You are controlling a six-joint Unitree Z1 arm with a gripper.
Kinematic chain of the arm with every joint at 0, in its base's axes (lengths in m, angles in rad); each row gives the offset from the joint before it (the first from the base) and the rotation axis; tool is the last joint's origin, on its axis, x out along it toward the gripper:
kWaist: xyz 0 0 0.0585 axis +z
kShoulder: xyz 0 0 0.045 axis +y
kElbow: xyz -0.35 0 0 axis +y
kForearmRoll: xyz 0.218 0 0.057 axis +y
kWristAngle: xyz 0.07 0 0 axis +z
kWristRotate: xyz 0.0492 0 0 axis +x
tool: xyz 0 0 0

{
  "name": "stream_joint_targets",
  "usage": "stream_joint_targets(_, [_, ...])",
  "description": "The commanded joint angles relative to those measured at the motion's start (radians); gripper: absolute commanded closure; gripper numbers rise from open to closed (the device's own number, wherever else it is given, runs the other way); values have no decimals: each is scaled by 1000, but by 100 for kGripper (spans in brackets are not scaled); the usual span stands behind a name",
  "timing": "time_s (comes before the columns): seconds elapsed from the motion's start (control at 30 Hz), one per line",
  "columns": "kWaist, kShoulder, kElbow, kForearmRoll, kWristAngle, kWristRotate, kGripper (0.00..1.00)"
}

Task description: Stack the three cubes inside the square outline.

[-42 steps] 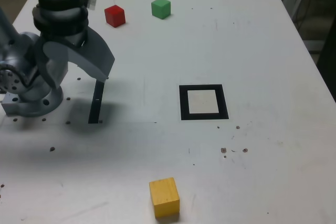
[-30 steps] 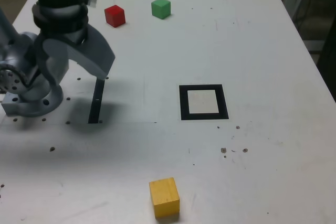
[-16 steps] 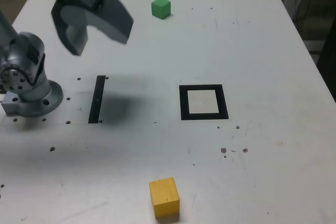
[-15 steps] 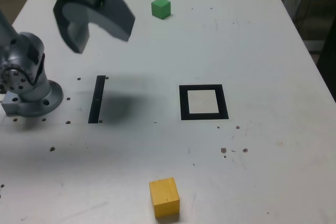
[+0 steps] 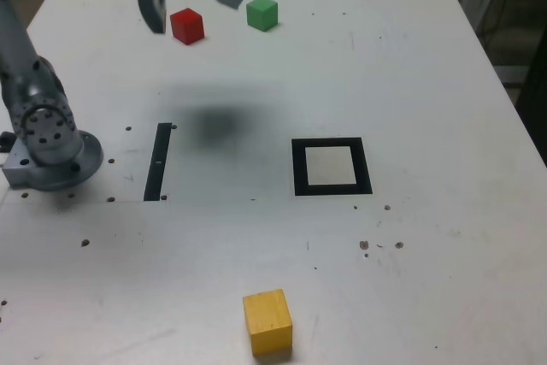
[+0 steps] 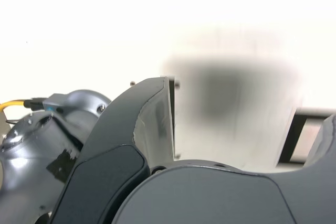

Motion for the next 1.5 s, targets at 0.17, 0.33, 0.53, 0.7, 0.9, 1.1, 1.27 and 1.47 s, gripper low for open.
stream_joint_targets(0.17, [150,112,-90,6,27,17,1])
stream_joint_targets(0.33, [278,194,-141,5,28,49,1])
stream_joint_targets(0.53, [415,248,-197,2,28,85,1])
stream_joint_targets(0.7, [473,301,-189,-10,27,87,1])
stream_joint_targets(0.9, [527,372,-175,-58,22,85,1])
stream_joint_targets(1.1, [576,426,-225,-75,24,84,1])
stream_joint_targets(1.27, [599,471,-243,-71,34,83,1])
stream_joint_targets(1.47, [600,521,-237,-75,36,81,1])
